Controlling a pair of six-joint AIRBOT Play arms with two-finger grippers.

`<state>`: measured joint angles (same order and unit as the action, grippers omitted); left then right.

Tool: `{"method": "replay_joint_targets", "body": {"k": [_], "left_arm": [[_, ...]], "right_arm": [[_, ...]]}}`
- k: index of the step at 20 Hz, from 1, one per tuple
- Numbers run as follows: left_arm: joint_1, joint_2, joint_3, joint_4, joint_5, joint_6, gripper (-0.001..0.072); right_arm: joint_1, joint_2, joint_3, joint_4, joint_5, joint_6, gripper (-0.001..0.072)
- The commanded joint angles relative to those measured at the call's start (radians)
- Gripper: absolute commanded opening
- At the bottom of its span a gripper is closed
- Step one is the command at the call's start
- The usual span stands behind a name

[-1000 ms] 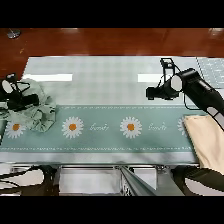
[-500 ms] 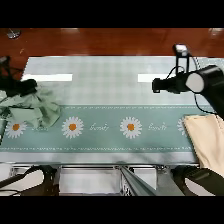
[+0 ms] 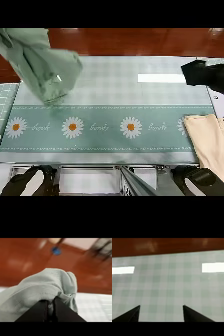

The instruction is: Fold the shirts.

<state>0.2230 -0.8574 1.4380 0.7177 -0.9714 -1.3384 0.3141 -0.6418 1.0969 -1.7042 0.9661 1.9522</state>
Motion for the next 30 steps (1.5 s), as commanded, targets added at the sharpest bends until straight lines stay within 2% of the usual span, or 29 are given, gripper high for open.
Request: {"method": "replay_joint_targets", "body": {"k": [1, 4, 7, 9, 14, 18, 19, 21, 23, 26, 27, 29, 30], "left_arm": [[-0.134, 0.041, 0.097, -0.149, 0.039, 0.03, 0.0025], [-0.388, 0.025, 0.097, -0.154, 0.165, 0.047, 0.0026], [-0.644, -0.001, 0.066, -0.153, 0.312, 0.148, 0.0025], [-0.727, 0.005, -0.032, -0.123, 0.322, 0.159, 0.0025], [-0.7, 0.042, -0.516, -0.106, 0.186, 0.149, 0.0027], [-0.542, 0.037, -0.759, 0.129, 0.099, 0.138, 0.0027], [-0.482, 0.034, -0.789, 0.198, 0.069, 0.074, 0.0057], [-0.362, 0.033, -0.801, 0.324, 0.057, -0.071, 0.0691], [-0.234, 0.034, -0.752, 0.391, 0.01, -0.101, 0.0703], [-0.05, 0.036, -0.71, 0.377, -0.13, -0.171, 0.0702], [-0.028, 0.033, -0.734, 0.313, -0.206, -0.164, 0.0701], [-0.074, 0.031, -0.832, 0.108, -0.33, -0.044, 0.0701], [-0.133, 0.031, -0.889, 0.045, -0.349, -0.005, 0.0701]], "right_arm": [[0.001, 0.113, 0.0, 0.011, 0.029, -0.002, 0.0617], [0.0, 0.15, 0.0, 0.035, 0.04, -0.012, 0.0617], [0.0, 0.154, 0.0, 0.039, 0.068, -0.02, 0.0617], [0.001, 0.153, -0.015, 0.052, 0.074, -0.02, 0.0618], [0.0, 0.153, -0.148, 0.179, 0.052, -0.021, 0.0618], [0.0, 0.115, -0.329, 0.29, 0.019, -0.02, 0.0618], [0.0, 0.092, -0.37, 0.303, 0.013, -0.02, 0.0617], [0.0, 0.027, -0.424, 0.309, -0.02, -0.02, 0.0618], [-0.033, -0.027, -0.406, 0.26, -0.052, -0.016, 0.0618], [-0.246, -0.025, -0.376, 0.204, 0.006, -0.019, 0.0618], [-0.323, -0.021, -0.379, 0.206, 0.058, -0.037, 0.0618], [-0.381, -0.02, -0.432, 0.283, 0.099, -0.084, 0.0618], [-0.371, -0.02, -0.471, 0.336, 0.094, -0.121, 0.0618]]}}
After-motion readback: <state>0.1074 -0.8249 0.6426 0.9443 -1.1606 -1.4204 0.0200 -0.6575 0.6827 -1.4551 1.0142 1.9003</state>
